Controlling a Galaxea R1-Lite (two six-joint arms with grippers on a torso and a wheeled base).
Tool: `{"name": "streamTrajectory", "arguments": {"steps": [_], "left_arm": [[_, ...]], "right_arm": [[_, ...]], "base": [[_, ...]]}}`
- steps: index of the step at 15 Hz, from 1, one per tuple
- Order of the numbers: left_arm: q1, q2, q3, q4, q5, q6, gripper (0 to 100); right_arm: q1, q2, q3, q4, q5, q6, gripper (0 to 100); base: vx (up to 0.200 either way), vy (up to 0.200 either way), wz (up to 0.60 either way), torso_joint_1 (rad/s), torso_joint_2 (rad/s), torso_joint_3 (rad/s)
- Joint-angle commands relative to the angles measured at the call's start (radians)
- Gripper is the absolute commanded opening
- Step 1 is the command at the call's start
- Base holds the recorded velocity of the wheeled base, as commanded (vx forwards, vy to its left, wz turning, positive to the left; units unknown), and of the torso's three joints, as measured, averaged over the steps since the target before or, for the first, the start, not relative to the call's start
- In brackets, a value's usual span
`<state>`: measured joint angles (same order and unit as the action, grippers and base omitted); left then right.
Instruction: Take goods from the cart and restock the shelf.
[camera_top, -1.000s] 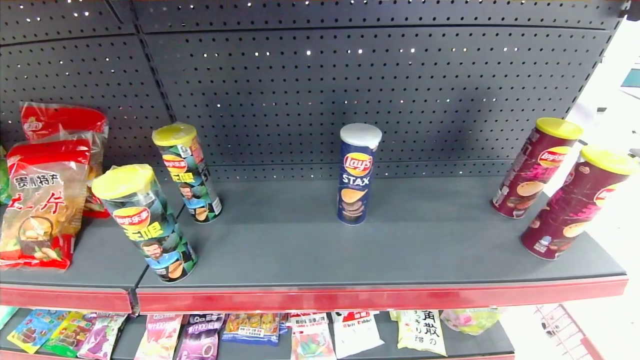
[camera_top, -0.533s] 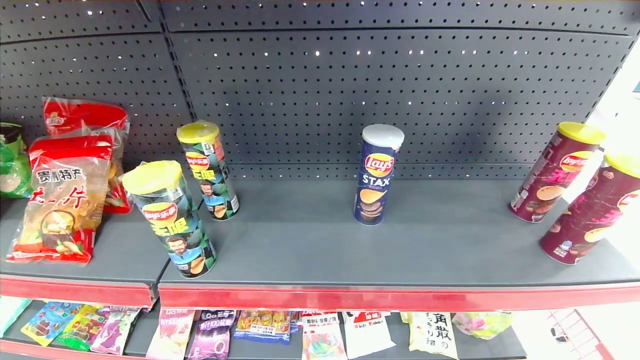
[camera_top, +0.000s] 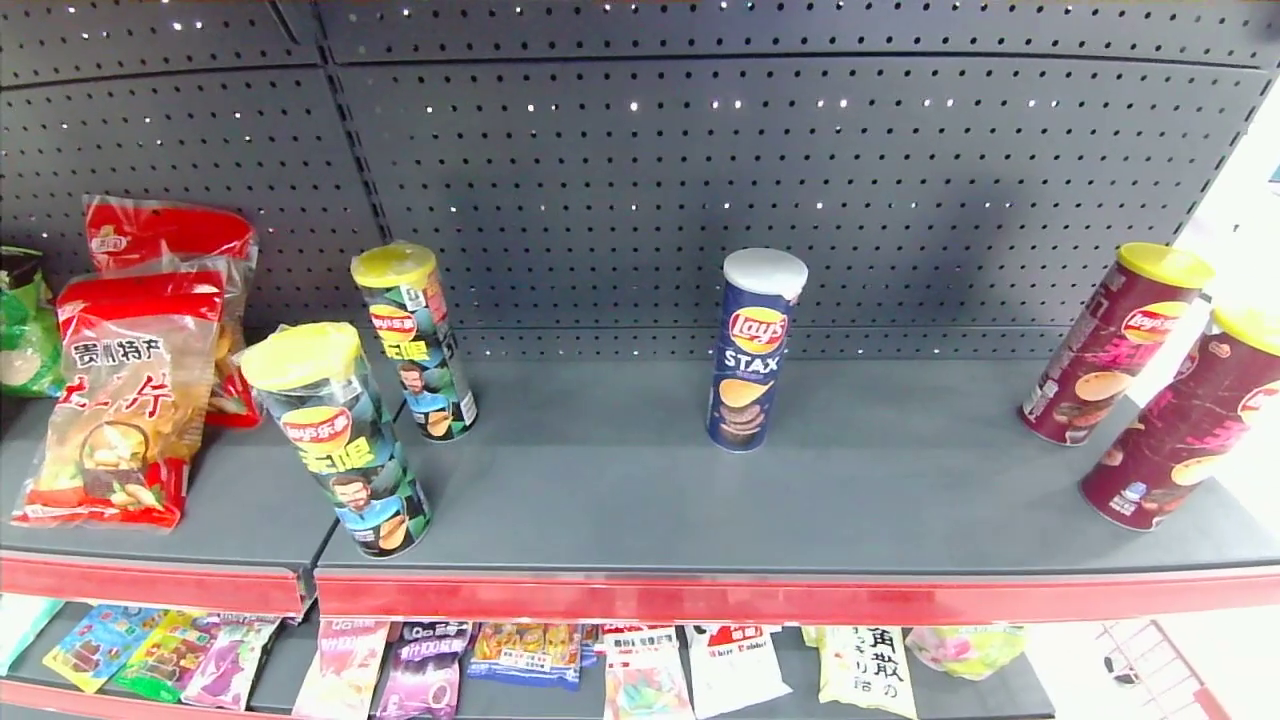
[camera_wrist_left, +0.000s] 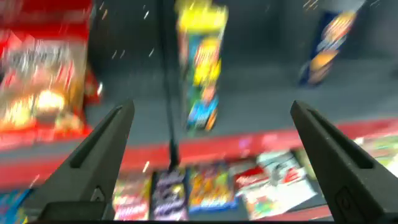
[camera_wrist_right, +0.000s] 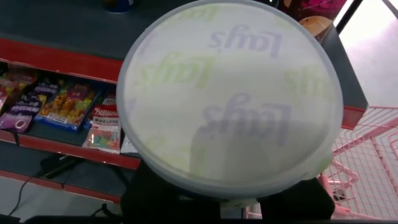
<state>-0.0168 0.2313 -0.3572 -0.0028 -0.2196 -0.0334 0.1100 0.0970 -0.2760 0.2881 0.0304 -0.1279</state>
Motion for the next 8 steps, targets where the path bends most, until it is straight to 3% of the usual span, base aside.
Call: {"name": "streamTrajectory", "arguments": {"steps": [1, 2, 3, 4, 7, 8], "left_arm": [[-0.055, 0.438, -0.29, 0.004, -0.334, 0.141, 100], [-0.06, 0.497, -0.304, 0.0, -0.414, 0.152, 100], [-0.06, 0.522, -0.31, -0.002, -0.432, 0.158, 100], [-0.071, 0.64, -0.353, -0.006, -0.454, 0.21, 100], [-0.175, 0.85, -0.419, -0.125, -0.437, 0.234, 100], [-0.249, 0.916, -0.416, -0.186, -0.405, 0.24, 100]], "right_arm": [[0.002, -0.002, 0.009, 0.002, 0.014, -0.001, 0], [0.0, -0.002, 0.012, 0.002, 0.016, -0.001, 0], [0.002, -0.002, 0.012, 0.002, 0.016, -0.001, 0], [0.0, -0.002, 0.017, 0.002, 0.014, 0.001, 0], [0.0, -0.002, 0.029, 0.002, 0.014, 0.001, 0], [0.0, -0.002, 0.04, 0.002, 0.013, 0.001, 0]], "base": [[0.0, 0.0, 0.0, 0.0, 0.0, 0.0], [0.0, 0.0, 0.0, 0.0, 0.0, 0.0], [0.0, 0.0, 0.0, 0.0, 0.0, 0.0], [0.0, 0.0, 0.0, 0.0, 0.0, 0.0], [0.0, 0.0, 0.0, 0.0, 0.0, 0.0], [0.0, 0.0, 0.0, 0.0, 0.0, 0.0]]}}
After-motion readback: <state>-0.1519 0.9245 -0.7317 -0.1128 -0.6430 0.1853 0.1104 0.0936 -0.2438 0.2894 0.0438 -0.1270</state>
